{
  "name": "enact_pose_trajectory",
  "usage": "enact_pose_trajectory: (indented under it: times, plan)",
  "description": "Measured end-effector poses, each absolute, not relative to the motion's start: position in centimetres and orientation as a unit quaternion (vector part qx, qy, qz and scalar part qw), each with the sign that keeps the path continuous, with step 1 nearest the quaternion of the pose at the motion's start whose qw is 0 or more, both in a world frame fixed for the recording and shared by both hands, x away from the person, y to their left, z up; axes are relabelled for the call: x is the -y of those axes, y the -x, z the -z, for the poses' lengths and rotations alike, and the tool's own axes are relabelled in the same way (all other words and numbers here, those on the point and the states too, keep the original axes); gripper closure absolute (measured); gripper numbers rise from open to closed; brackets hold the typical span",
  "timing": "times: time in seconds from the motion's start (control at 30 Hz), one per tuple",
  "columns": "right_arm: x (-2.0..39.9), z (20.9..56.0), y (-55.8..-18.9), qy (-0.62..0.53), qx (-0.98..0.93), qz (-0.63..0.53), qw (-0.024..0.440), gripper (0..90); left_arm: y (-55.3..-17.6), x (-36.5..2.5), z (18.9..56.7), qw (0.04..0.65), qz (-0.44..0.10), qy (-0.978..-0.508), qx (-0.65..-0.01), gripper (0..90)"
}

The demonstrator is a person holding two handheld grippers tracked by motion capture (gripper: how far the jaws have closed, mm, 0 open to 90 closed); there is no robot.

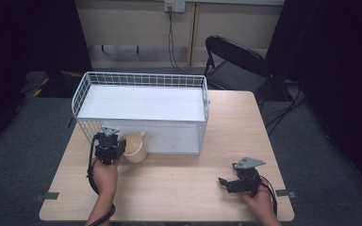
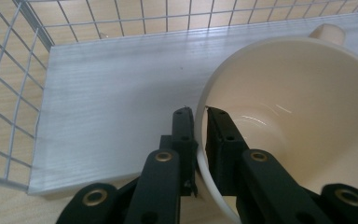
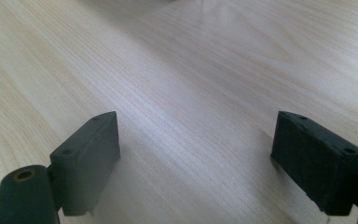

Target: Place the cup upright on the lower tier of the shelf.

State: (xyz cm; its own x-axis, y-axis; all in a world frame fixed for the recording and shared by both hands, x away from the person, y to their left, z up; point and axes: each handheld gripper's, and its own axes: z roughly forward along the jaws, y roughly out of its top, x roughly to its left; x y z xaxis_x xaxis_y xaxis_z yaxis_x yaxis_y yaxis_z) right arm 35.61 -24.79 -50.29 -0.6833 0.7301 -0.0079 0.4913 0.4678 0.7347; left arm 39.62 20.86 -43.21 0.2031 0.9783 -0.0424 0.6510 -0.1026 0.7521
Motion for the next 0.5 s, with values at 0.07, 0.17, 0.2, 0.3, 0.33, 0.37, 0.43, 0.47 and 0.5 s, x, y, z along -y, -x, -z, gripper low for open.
enact_pose_trajectory:
  times: [0.07, 0.17, 0.2, 0.3, 0.33, 0.37, 0.43, 0.47, 0.5]
  plan:
    - [24.8, 50.3, -35.6, -0.363, -0.841, -0.367, 0.163, 14.5, -39.8, -20.8, 43.2, 0.33, -0.25, -0.7, -0.581, 82.4]
    - [24.8, 50.3, -35.6, -0.363, -0.841, -0.366, 0.163, 14.5, -40.0, -20.6, 43.2, 0.331, -0.255, -0.699, -0.581, 82.4]
    - [24.8, 50.3, -35.6, -0.363, -0.841, -0.366, 0.163, 14.5, -40.1, -20.7, 43.3, 0.333, -0.257, -0.695, -0.583, 82.3]
    - [24.8, 50.3, -35.6, -0.363, -0.841, -0.367, 0.163, 14.5, -40.3, -20.7, 43.3, 0.338, -0.256, -0.687, -0.59, 82.3]
    - [24.8, 50.3, -35.6, -0.363, -0.841, -0.366, 0.163, 14.5, -40.5, -20.7, 43.3, 0.337, -0.256, -0.688, -0.59, 82.3]
    - [24.8, 50.3, -35.6, -0.363, -0.841, -0.366, 0.163, 14.5, -40.6, -20.7, 43.3, 0.336, -0.258, -0.687, -0.59, 82.3]
    - [24.8, 50.3, -35.6, -0.363, -0.841, -0.367, 0.163, 14.5, -40.7, -20.6, 43.3, 0.338, -0.262, -0.684, -0.591, 82.2]
    - [24.8, 50.3, -35.6, -0.363, -0.841, -0.366, 0.163, 14.5, -40.7, -20.6, 43.3, 0.339, -0.265, -0.683, -0.591, 82.0]
    - [24.8, 50.3, -35.6, -0.363, -0.841, -0.367, 0.163, 14.5, -40.8, -20.6, 43.3, 0.342, -0.265, -0.679, -0.593, 81.7]
